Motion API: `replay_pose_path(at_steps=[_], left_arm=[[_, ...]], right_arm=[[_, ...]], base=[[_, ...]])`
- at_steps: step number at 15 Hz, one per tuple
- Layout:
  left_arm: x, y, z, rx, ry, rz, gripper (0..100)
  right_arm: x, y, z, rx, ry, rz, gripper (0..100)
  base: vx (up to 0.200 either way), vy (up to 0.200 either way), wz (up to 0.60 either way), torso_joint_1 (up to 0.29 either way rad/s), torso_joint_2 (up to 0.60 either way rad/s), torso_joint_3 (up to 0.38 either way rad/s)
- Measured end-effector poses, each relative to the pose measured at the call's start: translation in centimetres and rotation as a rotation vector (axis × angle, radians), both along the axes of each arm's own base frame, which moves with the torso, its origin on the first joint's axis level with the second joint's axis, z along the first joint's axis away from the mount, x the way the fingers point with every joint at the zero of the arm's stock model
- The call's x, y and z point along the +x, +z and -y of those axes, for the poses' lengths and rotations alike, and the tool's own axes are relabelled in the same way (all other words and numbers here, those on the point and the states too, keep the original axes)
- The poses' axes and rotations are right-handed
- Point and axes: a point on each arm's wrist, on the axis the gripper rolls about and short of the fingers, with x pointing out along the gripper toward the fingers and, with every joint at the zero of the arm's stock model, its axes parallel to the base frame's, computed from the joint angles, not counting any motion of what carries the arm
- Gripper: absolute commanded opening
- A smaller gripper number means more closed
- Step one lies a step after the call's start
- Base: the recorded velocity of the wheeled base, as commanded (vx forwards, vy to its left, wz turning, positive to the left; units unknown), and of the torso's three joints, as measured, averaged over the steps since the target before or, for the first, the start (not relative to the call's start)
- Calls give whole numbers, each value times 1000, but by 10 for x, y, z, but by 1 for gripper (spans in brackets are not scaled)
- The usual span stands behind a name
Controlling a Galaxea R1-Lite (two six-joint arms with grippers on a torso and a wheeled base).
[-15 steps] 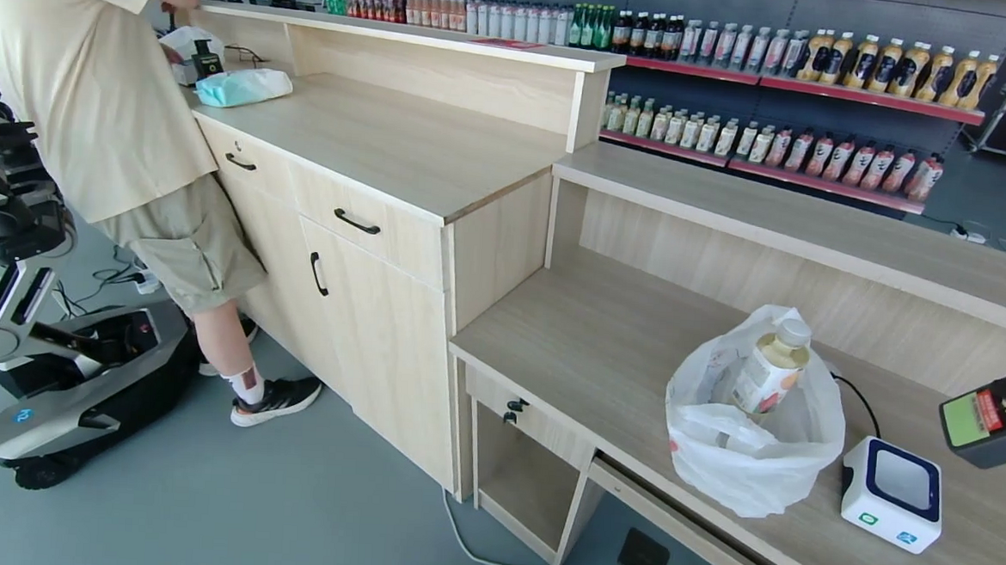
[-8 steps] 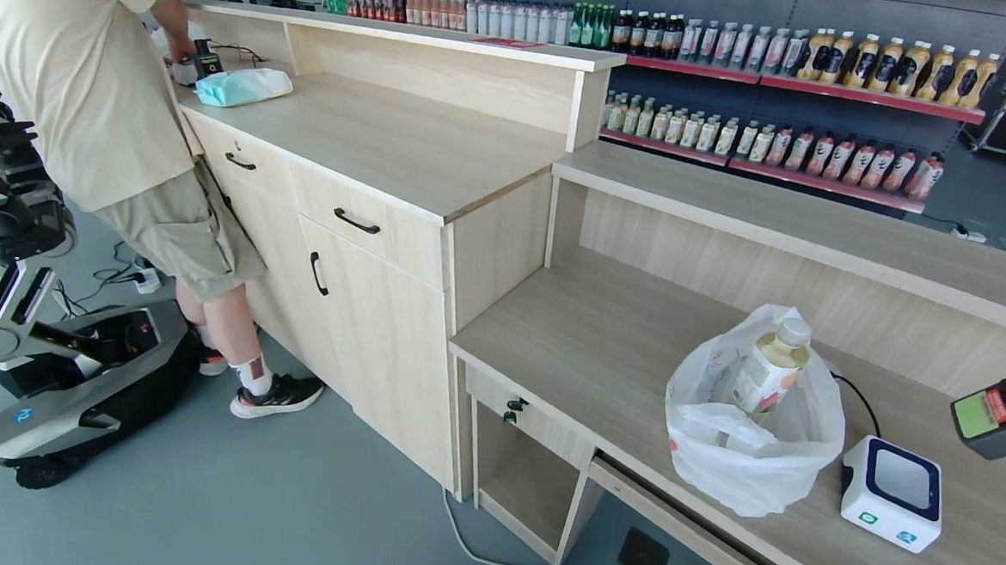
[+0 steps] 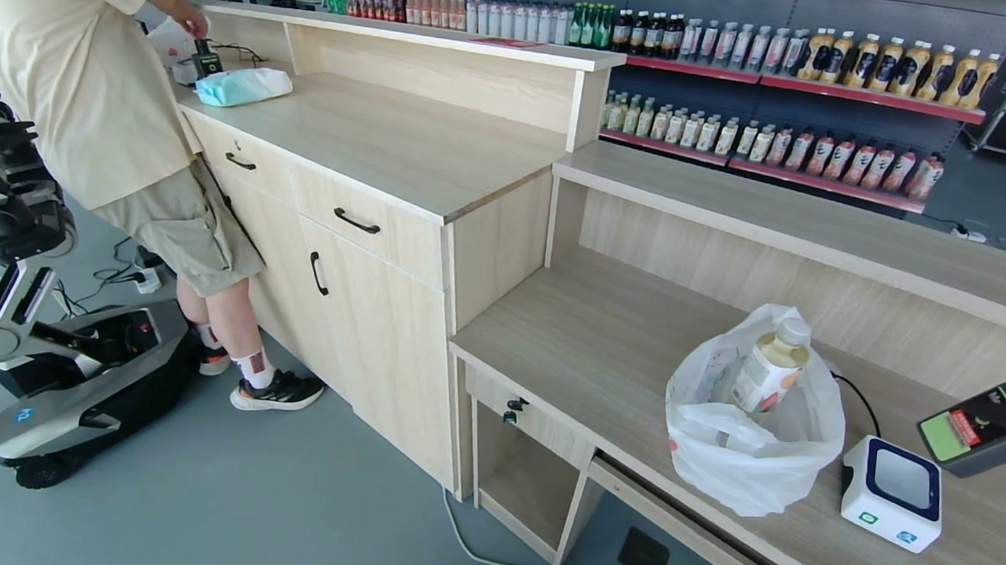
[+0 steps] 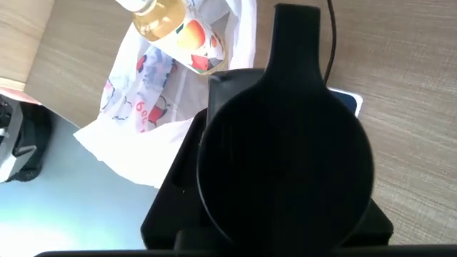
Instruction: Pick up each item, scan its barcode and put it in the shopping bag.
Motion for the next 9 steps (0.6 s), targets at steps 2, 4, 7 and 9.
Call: replay_pose_path(at_steps=[2,4,7,9], left_arm=[[0,0,0,0,0,0,100],[0,0,0,0,0,0,100],[0,0,0,0,0,0,100],[0,0,0,0,0,0,100]], right_arm=[[-7,-9,12,-21,32,1,0],[-11,-18,17,-16,19,-19,0],[-18,-29,21,-43,30,-43,0],[-19,-33,21,-33,31,-54,0]], base=[[0,0,0,0,0,0],[0,0,0,0,0,0],[0,0,0,0,0,0],[0,0,0,0,0,0]])
